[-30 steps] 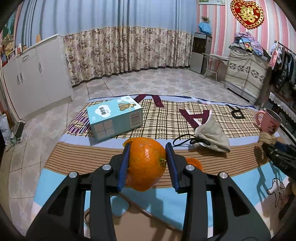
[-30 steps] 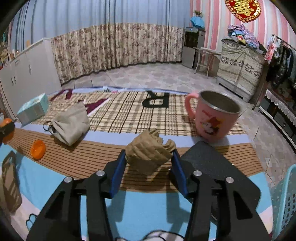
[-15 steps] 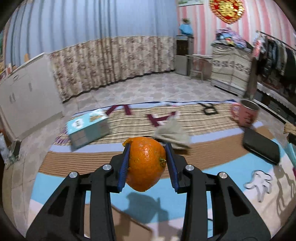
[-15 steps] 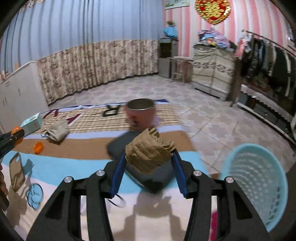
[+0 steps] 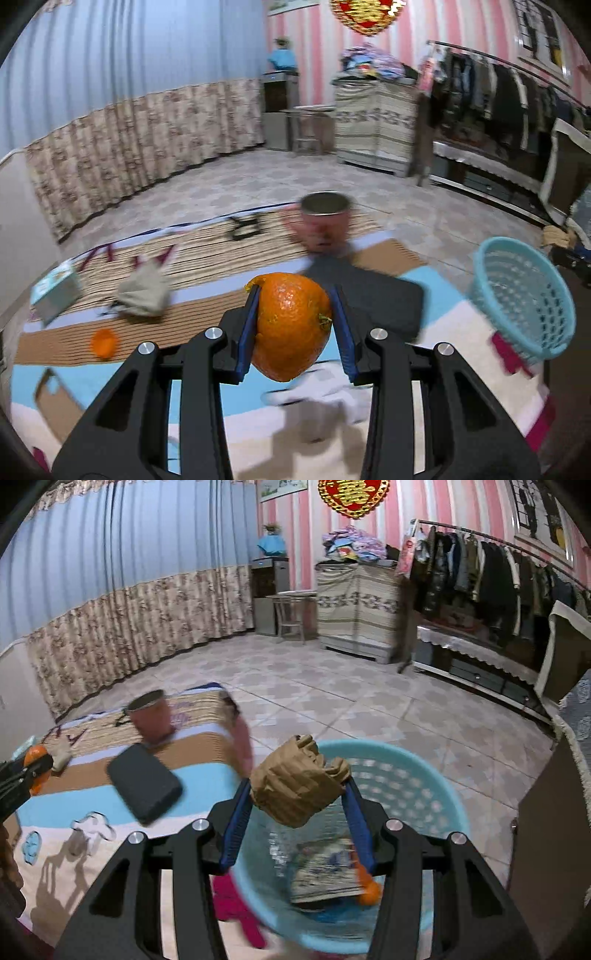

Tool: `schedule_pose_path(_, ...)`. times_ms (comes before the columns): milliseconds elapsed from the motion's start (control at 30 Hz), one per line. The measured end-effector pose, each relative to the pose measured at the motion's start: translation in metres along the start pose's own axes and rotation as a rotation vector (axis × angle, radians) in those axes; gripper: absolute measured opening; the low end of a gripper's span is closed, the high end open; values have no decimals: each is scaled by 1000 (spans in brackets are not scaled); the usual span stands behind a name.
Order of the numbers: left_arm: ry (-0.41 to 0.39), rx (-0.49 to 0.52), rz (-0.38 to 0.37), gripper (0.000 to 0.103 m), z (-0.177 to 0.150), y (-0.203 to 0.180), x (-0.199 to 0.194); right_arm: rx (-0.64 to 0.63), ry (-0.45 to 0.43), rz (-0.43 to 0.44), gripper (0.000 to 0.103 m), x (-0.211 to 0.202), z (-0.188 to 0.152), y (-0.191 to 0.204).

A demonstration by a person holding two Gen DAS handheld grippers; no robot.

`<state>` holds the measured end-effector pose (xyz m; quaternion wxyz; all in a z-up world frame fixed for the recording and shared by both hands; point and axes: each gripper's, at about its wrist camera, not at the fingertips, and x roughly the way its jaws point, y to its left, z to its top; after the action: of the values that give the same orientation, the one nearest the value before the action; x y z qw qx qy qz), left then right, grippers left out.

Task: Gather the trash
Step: 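Carry the orange and brown bag over the light-blue basket with both tools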

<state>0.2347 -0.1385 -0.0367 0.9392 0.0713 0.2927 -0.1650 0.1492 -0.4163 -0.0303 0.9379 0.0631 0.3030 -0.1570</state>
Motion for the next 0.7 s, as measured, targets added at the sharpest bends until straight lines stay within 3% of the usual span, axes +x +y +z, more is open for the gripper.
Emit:
schedule_pose_path(367,13,83,-167,36,16,-139,24,51,13,-59,49,3,0,-76)
schedule_pose_path(700,11,160,-247,36,17,-207,28,111,19,-63,49,16,-6,-103)
